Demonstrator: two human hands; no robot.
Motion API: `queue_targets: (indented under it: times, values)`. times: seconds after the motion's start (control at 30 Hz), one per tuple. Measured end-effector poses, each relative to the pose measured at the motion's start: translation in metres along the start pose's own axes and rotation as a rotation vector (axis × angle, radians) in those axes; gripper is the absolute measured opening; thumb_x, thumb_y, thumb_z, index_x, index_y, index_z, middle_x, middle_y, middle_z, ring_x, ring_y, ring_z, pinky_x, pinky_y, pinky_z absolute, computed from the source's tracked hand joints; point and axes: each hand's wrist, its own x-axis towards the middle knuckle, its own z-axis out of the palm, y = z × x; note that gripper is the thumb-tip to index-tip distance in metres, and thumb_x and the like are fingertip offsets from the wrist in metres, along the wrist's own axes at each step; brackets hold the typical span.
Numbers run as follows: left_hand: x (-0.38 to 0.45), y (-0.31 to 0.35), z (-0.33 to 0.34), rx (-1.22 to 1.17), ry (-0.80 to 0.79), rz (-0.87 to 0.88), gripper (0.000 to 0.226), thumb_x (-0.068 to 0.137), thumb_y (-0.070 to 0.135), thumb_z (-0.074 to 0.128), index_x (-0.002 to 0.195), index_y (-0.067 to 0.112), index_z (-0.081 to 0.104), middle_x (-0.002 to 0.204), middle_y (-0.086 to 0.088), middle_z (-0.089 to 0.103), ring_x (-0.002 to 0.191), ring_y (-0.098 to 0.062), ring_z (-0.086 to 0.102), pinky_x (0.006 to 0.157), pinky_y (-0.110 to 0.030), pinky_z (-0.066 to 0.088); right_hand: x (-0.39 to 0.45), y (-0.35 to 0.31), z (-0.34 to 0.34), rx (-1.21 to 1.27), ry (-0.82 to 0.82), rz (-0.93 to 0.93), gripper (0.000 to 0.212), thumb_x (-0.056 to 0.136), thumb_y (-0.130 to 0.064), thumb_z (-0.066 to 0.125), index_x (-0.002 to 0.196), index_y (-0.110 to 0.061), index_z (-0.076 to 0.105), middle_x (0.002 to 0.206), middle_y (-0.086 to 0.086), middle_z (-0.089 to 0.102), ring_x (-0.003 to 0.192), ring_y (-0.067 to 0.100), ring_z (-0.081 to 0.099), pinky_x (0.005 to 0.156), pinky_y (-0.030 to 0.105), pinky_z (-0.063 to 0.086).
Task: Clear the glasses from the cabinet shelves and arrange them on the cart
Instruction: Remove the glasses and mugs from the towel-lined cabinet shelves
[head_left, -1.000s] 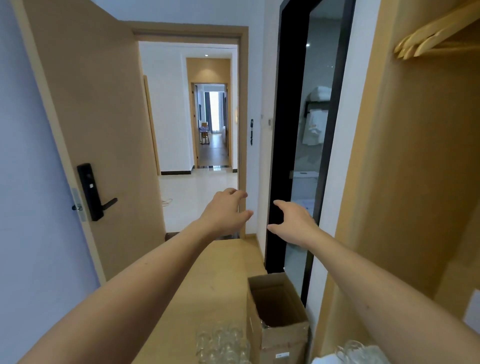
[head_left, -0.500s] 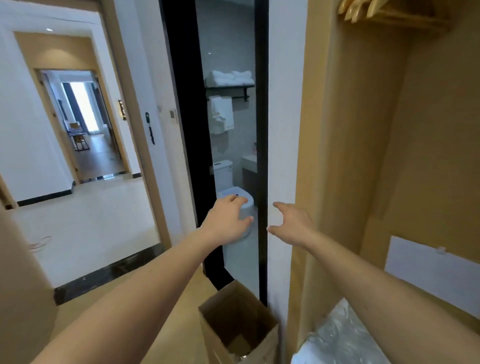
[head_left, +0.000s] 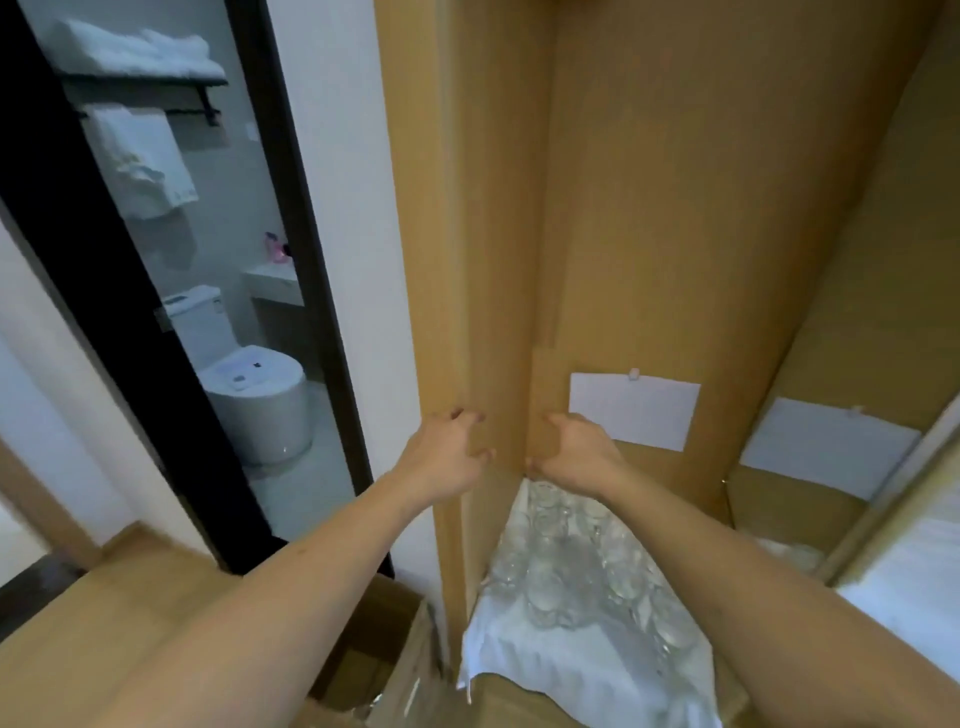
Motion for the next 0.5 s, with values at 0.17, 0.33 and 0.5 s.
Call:
queue_targets:
  times: [0.17, 0.33, 0.5]
  values:
    - [0.017, 0.039, 0.040, -0.024, -0.082, 0.041, 0.062, 0.097, 0.039, 0.061, 0.151, 0.015, 0.043, 0.155, -0.012, 0.040, 0.139, -0.031, 0.041, 0.110, -0.033, 0.039, -0.022, 0.062, -0.006, 0.029, 0.010, 0.130, 0.077, 0.083, -0.047, 0.068, 0.152, -0.028, 0.039, 0.148, 0.005, 0.050, 0.132, 0.029, 0.050, 0.102, 0.035, 0.046]
    - [0.022, 0.071, 0.080, -0.006, -0.143, 0.081, 0.060, 0.094, 0.041, 0.063, 0.148, 0.019, 0.047, 0.153, -0.011, 0.043, 0.139, -0.034, 0.042, 0.113, -0.040, 0.039, -0.042, 0.114, -0.003, 0.036, 0.005, 0.214, 0.081, 0.087, -0.046, 0.068, 0.156, -0.025, 0.031, 0.150, 0.008, 0.048, 0.131, 0.030, 0.052, 0.100, 0.035, 0.049]
    - [0.026, 0.090, 0.109, -0.019, -0.191, 0.090, 0.060, 0.091, 0.044, 0.063, 0.145, 0.022, 0.050, 0.148, -0.009, 0.047, 0.136, -0.033, 0.044, 0.113, -0.041, 0.039, -0.051, 0.149, 0.002, 0.074, 0.013, 0.245, 0.081, 0.087, -0.046, 0.068, 0.156, -0.024, 0.031, 0.152, 0.009, 0.046, 0.135, 0.031, 0.048, 0.105, 0.039, 0.046]
